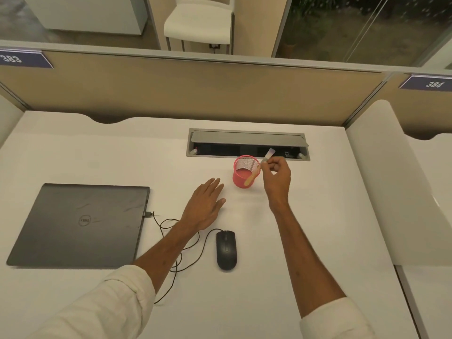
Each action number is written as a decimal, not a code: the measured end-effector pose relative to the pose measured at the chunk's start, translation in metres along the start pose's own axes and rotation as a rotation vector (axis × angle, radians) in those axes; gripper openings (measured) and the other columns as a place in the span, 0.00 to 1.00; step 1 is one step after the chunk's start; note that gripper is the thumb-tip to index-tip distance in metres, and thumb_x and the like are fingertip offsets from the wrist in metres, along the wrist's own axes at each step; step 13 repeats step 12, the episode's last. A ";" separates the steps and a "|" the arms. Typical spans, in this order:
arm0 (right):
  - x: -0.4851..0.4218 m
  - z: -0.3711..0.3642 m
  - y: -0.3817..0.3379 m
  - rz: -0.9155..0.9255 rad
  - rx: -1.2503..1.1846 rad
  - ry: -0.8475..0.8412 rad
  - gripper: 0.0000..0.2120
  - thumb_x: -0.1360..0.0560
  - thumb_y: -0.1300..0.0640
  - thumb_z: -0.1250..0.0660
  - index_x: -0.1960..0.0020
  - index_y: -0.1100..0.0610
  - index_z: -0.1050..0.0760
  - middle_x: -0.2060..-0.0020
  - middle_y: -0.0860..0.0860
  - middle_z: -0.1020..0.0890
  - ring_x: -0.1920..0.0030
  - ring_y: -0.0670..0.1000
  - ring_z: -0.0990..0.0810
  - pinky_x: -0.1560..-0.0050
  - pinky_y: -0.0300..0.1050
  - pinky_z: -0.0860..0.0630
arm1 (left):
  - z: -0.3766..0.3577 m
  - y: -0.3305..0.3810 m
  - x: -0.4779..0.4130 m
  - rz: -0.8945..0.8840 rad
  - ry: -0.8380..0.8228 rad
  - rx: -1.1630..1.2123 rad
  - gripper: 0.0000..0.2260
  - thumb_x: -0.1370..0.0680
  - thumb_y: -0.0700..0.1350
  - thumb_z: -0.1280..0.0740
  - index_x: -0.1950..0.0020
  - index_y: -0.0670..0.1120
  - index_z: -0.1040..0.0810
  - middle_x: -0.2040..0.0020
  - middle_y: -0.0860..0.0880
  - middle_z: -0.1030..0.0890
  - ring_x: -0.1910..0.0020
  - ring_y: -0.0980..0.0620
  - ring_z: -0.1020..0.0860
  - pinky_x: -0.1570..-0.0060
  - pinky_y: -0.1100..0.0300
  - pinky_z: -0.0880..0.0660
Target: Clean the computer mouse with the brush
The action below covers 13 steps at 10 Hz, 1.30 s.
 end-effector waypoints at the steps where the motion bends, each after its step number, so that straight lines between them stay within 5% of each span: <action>1: -0.018 -0.012 -0.009 -0.006 -0.004 0.042 0.06 0.17 0.56 0.27 0.44 0.56 0.22 0.52 0.49 0.16 0.50 0.46 0.17 0.56 0.32 0.23 | -0.008 0.000 -0.006 -0.004 -0.005 -0.039 0.27 0.09 0.56 0.50 0.11 0.48 0.46 0.10 0.49 0.52 0.11 0.49 0.55 0.12 0.49 0.54; 2: -0.028 -0.026 -0.004 -0.053 0.051 0.041 0.10 0.18 0.54 0.25 0.40 0.58 0.19 0.42 0.53 0.16 0.39 0.53 0.18 0.45 0.47 0.16 | -0.015 0.001 -0.011 0.006 -0.016 -0.049 0.28 0.09 0.56 0.51 0.11 0.48 0.50 0.10 0.49 0.57 0.11 0.49 0.59 0.12 0.47 0.55; 4: -0.027 -0.042 0.024 -0.188 0.295 -0.014 0.13 0.21 0.51 0.21 0.39 0.54 0.16 0.30 0.51 0.22 0.26 0.54 0.27 0.29 0.58 0.25 | -0.029 0.000 -0.017 0.051 -0.029 -0.037 0.30 0.10 0.56 0.52 0.11 0.49 0.60 0.11 0.48 0.64 0.12 0.48 0.64 0.12 0.47 0.57; 10: -0.020 -0.045 0.012 -0.042 0.513 0.024 0.21 0.20 0.46 0.23 0.31 0.56 0.19 0.30 0.53 0.20 0.32 0.55 0.21 0.30 0.54 0.21 | -0.041 -0.005 -0.010 0.078 -0.071 0.028 0.31 0.10 0.56 0.51 0.11 0.48 0.61 0.11 0.48 0.63 0.11 0.49 0.62 0.12 0.48 0.56; 13: 0.006 -0.025 -0.003 0.096 0.473 0.111 0.14 0.17 0.51 0.26 0.36 0.57 0.15 0.34 0.54 0.17 0.34 0.54 0.19 0.33 0.51 0.20 | -0.031 -0.002 0.004 0.083 -0.061 0.001 0.32 0.10 0.56 0.50 0.12 0.47 0.63 0.12 0.47 0.66 0.12 0.48 0.63 0.12 0.48 0.57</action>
Point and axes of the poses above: each hand's wrist, its own x-axis away from the middle knuckle, its own z-axis out of the back of the hand, y = z × x, the point moved 6 cm from there along -x, towards the middle knuckle
